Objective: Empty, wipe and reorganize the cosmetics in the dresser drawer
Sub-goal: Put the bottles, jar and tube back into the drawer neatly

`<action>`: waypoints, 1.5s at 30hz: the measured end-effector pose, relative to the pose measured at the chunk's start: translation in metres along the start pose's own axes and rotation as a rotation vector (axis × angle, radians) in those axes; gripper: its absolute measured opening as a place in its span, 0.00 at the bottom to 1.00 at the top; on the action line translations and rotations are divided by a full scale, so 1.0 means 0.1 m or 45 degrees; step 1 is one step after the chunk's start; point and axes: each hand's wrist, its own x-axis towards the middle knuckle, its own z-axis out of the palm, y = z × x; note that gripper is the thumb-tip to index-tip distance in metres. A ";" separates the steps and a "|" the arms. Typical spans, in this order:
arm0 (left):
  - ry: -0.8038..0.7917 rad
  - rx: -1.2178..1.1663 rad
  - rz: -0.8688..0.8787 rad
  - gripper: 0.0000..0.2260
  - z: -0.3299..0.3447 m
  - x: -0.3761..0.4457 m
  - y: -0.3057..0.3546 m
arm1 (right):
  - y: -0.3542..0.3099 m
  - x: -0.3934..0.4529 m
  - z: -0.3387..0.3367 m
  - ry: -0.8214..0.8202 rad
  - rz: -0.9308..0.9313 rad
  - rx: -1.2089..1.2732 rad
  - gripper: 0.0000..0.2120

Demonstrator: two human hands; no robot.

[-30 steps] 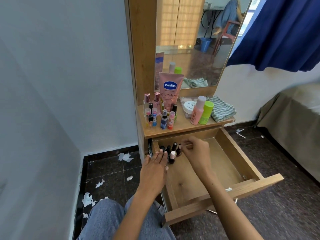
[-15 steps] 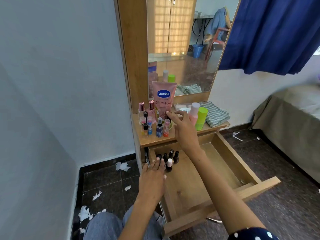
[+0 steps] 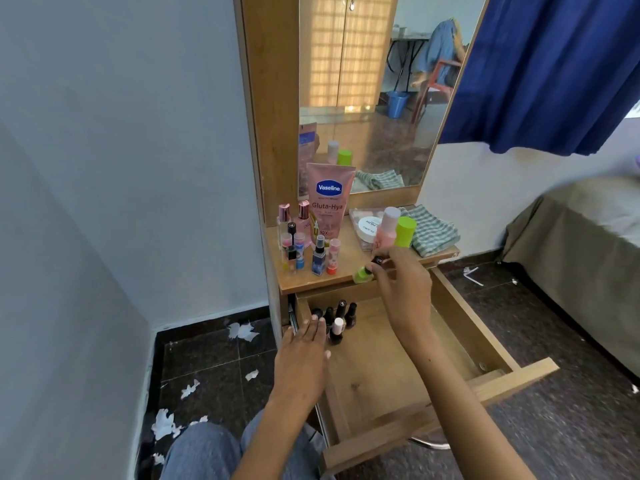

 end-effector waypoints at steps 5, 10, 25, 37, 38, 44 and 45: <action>0.024 -0.024 0.005 0.25 0.03 -0.02 -0.01 | 0.13 -0.29 -0.14 -0.147 0.109 -0.032 0.09; 0.069 -0.088 -0.003 0.25 0.05 -0.03 -0.01 | 0.28 -0.47 0.03 -0.375 0.287 -0.123 0.07; 0.107 -0.103 0.005 0.25 0.07 -0.03 -0.03 | 0.20 -0.55 0.39 -0.522 0.504 -0.054 0.07; 0.142 -0.123 0.024 0.25 0.08 -0.03 -0.05 | 0.23 -0.64 0.33 -0.489 0.578 0.023 0.13; 0.150 -0.147 0.038 0.26 0.06 -0.04 -0.06 | 0.22 -0.64 0.31 -0.447 0.571 0.026 0.14; 0.508 -0.572 0.046 0.17 -0.16 -0.12 -0.22 | -0.12 -0.67 0.32 -0.205 0.223 0.186 0.07; 0.593 -0.612 0.030 0.15 -0.17 -0.11 -0.26 | -0.18 -0.68 0.36 -0.200 0.188 0.216 0.06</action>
